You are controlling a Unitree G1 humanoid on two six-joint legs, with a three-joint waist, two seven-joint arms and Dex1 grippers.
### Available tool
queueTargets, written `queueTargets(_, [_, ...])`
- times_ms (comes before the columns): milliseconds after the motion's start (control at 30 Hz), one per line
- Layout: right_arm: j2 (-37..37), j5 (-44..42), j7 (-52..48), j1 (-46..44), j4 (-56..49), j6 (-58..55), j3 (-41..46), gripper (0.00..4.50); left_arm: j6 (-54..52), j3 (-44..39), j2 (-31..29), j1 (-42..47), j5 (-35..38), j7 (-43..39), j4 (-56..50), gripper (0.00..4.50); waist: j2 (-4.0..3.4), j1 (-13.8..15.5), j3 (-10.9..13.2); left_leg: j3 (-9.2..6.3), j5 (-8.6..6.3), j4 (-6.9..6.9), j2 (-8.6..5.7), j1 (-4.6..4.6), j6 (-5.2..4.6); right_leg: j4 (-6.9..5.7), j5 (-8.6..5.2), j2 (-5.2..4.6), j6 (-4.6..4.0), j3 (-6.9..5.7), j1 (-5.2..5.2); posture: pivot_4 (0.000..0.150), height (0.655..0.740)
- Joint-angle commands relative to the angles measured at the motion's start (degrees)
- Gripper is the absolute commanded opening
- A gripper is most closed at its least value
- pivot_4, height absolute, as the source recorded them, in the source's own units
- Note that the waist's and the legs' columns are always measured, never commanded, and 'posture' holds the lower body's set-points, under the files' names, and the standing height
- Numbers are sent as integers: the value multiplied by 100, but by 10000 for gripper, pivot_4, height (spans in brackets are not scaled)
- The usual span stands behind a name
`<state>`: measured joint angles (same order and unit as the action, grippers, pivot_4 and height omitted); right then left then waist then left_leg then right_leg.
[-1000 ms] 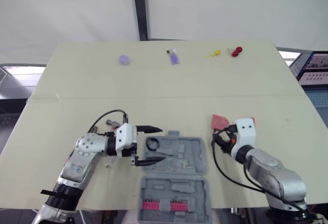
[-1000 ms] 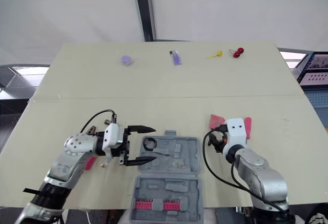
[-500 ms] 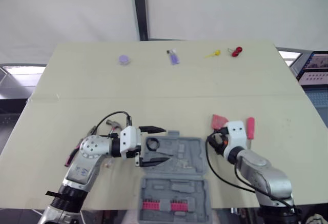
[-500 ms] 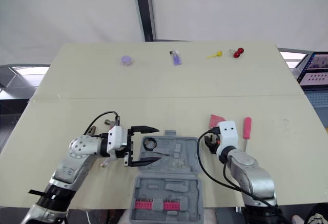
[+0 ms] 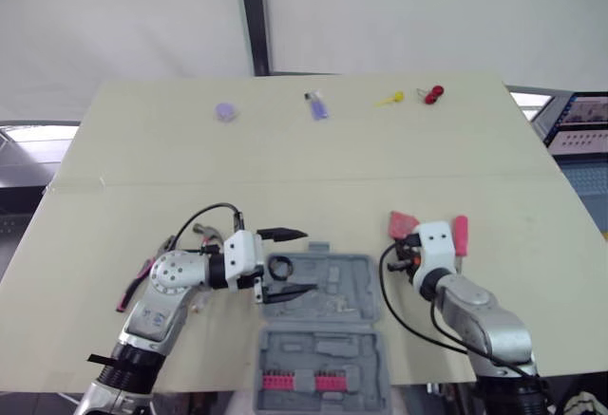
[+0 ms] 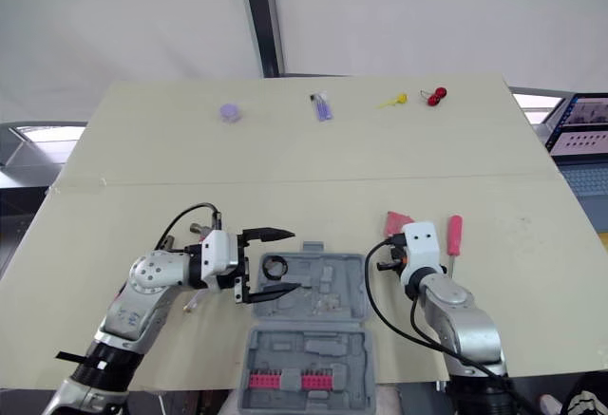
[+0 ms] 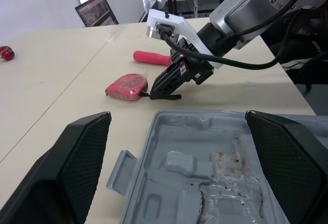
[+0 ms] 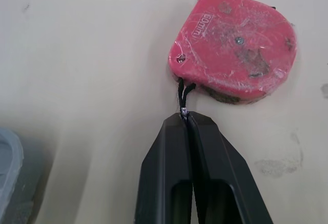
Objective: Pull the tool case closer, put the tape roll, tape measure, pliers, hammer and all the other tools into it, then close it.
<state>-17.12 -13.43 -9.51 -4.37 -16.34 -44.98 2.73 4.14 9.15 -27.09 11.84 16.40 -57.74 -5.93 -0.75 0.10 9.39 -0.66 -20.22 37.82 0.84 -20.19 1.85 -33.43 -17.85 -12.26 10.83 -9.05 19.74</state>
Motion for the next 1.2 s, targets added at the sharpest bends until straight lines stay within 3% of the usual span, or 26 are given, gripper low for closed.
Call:
queueTargets(33, [-107, -81, -183, 255, -326, -110, 66, 260, 163, 62, -35, -70, -12, -121, -69, 45000, 0, 7, 0, 0, 0, 0, 0, 0, 0, 0, 0, 0, 0, 0, 0, 1500, 7400])
queueTargets(533, [-970, -1311, -1132, 2400, -2447, -1370, 998, 260, 548, 371, -448, -282, -92, -984, 201, 45000, -2, 134, 0, 1, -1, 3, 0, -1, -3, 3, 0, -1, 0, 2, -3, 1500, 7400])
queueTargets(800, [-1190, -1549, -1341, 3487, -2857, -1453, 1008, 260, 637, 391, -486, -300, -103, -1140, 222, 45000, -1, 146, -1, 0, -2, 9, 0, 0, -4, 3, 0, -1, -1, 3, -7, 1500, 7400])
queueTargets(1200, [-1294, -1682, -1376, 3873, -3053, -1430, 772, 260, 748, 415, -515, -419, -136, -1164, 188, 45000, -1, 145, -1, 0, -3, 9, -1, 1, -4, 5, -1, -1, -1, 2, -9, 1500, 7400])
